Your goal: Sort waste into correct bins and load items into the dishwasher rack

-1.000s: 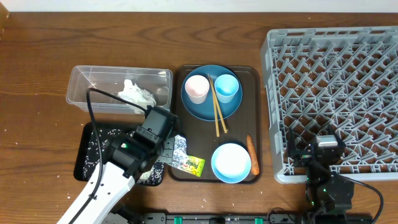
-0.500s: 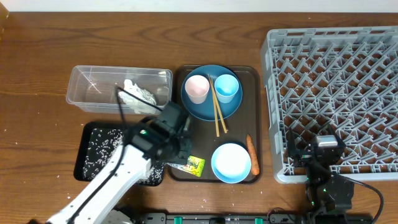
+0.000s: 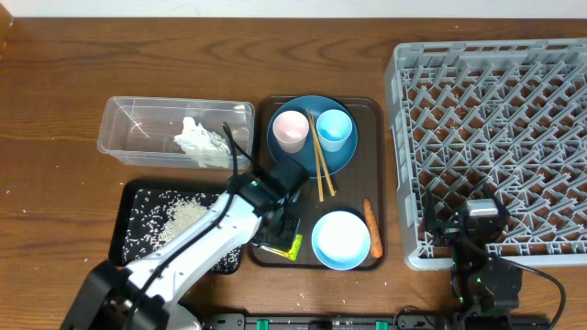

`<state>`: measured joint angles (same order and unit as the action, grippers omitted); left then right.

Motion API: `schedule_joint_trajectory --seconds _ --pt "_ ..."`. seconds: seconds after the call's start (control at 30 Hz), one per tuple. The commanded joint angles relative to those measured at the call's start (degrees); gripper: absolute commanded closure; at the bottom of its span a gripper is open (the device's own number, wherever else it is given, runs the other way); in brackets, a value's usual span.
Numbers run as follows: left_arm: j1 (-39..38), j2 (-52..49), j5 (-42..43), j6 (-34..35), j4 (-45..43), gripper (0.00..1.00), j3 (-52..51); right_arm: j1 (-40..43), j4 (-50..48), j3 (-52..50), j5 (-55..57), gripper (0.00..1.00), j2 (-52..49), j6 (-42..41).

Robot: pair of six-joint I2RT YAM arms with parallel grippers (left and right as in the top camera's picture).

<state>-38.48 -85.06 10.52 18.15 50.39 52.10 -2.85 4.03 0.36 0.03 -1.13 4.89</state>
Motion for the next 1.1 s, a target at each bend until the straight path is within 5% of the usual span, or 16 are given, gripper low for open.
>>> schedule_joint_trajectory --seconds 0.0,1.07 --pt "-0.2 -2.2 -1.1 0.1 -0.3 0.56 -0.7 0.6 0.2 0.0 0.6 0.01 0.0 0.3" --pt "-0.2 -7.6 -3.9 0.1 -3.2 0.62 -2.2 0.6 0.2 0.0 0.6 0.01 0.0 0.3"
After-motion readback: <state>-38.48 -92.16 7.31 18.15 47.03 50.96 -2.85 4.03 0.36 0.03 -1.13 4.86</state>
